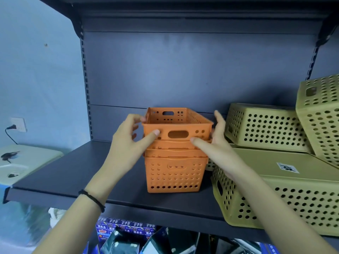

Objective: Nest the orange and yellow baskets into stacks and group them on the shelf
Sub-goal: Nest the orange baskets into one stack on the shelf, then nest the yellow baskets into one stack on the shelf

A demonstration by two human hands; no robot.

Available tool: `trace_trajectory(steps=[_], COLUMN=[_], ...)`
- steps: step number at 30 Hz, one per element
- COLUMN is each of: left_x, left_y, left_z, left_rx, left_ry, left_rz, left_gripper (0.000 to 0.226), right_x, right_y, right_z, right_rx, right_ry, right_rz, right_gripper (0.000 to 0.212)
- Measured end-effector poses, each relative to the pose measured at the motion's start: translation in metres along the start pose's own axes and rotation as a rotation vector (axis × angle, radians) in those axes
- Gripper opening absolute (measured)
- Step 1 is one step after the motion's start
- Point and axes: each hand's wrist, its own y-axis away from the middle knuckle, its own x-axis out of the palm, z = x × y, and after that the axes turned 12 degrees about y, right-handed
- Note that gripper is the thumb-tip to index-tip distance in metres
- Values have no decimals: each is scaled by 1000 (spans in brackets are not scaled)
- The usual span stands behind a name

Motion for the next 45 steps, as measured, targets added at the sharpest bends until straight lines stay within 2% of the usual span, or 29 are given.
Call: trace_trajectory(steps=[3, 6, 9, 14, 20, 24, 31, 34, 36, 38, 40, 45], left_x=[6, 9, 4, -16, -69, -96, -106, -100, -93, -79, -54, 33], left_y=[7, 11, 12, 15, 18, 17, 10, 11, 17, 22, 24, 20], left_z=[5, 13, 21, 26, 33, 40, 55, 59, 53, 42, 26, -14], left_rx=[-46, -36, -8, -7, -46, -58, -94, -22, 90, 275, 410, 680], left_ry=[67, 50, 47, 60, 154, 110, -120, -428, -638, -806, -884, -980], left_rz=[87, 127, 88, 4, -100, -128, -212, -256, -280, -248, -142, 343], left_gripper=[46, 61, 67, 70, 73, 72, 80, 81, 74, 61, 47, 24], right_x=[13, 20, 22, 36, 72, 96, 114, 103, 88, 66, 41, -32], right_y=[5, 7, 8, 8, 0, -14, -33, -32, -27, -18, -8, 12], right_z=[0, -1, 0, 6, 20, 29, 40, 43, 44, 42, 37, 13], right_rx=[17, 31, 9, -48, -176, -191, -214, -256, -287, -310, -305, -244], right_ry=[39, 80, 98, 140, 124, 136, 302, 545, 719, 858, 941, 1138], right_rz=[-48, -138, -159, -123, 14, 81, 192, 200, 185, 151, 125, -28], right_gripper=[68, 70, 73, 76, 78, 78, 73, 71, 65, 54, 45, 40])
